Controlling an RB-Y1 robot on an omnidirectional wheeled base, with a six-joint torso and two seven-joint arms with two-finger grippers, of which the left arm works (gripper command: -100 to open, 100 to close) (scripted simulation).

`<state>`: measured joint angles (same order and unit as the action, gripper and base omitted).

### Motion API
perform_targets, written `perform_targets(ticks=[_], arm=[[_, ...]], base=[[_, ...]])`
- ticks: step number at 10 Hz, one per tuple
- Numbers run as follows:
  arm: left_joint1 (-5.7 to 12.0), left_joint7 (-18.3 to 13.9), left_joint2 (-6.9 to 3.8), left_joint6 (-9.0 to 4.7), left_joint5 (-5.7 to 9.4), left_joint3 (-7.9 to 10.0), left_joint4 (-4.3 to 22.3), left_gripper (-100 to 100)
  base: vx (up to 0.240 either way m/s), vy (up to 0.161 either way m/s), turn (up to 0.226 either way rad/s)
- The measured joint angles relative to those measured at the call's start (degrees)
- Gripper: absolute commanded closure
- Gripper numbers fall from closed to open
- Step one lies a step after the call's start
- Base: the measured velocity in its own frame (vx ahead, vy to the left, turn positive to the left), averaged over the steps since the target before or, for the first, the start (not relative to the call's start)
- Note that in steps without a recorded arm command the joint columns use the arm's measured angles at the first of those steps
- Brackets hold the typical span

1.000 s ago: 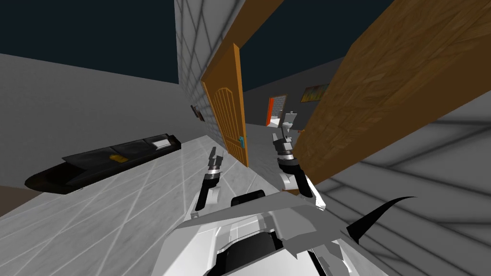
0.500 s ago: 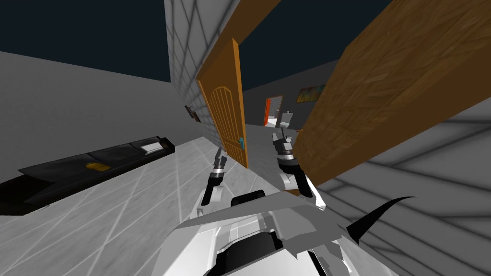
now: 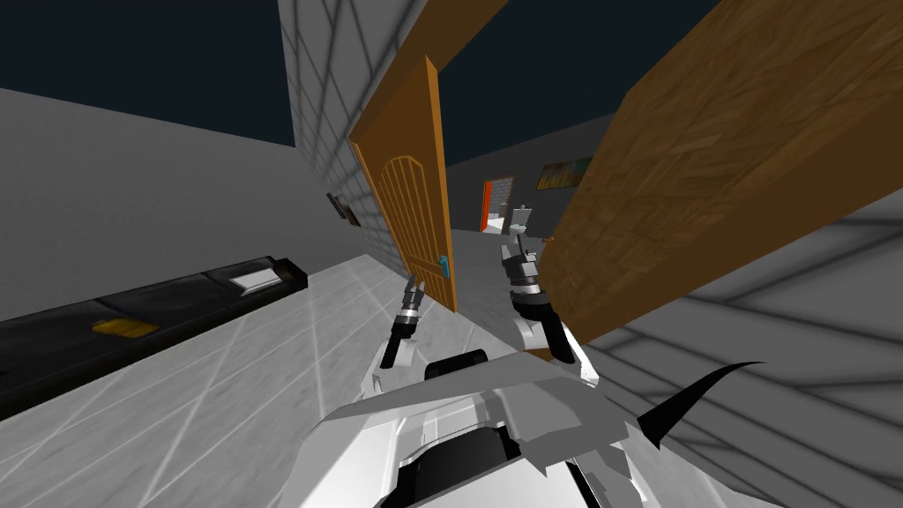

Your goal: Push the door open

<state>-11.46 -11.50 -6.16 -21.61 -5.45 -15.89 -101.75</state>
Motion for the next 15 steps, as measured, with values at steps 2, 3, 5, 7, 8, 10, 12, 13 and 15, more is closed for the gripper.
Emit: perform_targets(ticks=[2, 3, 5, 7, 8, 10, 12, 13, 15], arm=[[1.39, -0.1, -0.15, 0.70, -0.05, -1.62, 2.8, -100], [2.10, -0.1, -0.25, 1.11, -0.04, -2.16, 4.0, -100], [3.23, -0.4, -0.70, 1.68, 0.07, -3.09, 5.9, -100], [4.68, -0.6, -0.89, 1.78, 0.16, -3.91, 8.8, -100], [4.95, -0.7, -1.10, 1.98, 0.18, -4.43, 9.5, -100], [6.59, -0.8, -1.20, 2.48, 0.27, -5.21, 12.0, -100], [7.36, -0.8, -1.32, 2.83, 0.21, -6.46, 14.1, -100], [8.27, -0.9, -1.33, 2.87, 0.25, -6.94, 15.8, -100], [9.55, -1.1, -1.64, 3.21, 0.32, -8.07, 18.4, -100]], base=[[0.099, 0.125, -0.129], [0.074, 0.083, -0.087], [0.076, 0.087, -0.097], [0.070, 0.088, -0.107], [0.073, 0.085, -0.094], [0.068, 0.089, -0.091], [0.092, 0.125, -0.141], [0.119, 0.132, -0.135], [0.097, 0.117, -0.116]])
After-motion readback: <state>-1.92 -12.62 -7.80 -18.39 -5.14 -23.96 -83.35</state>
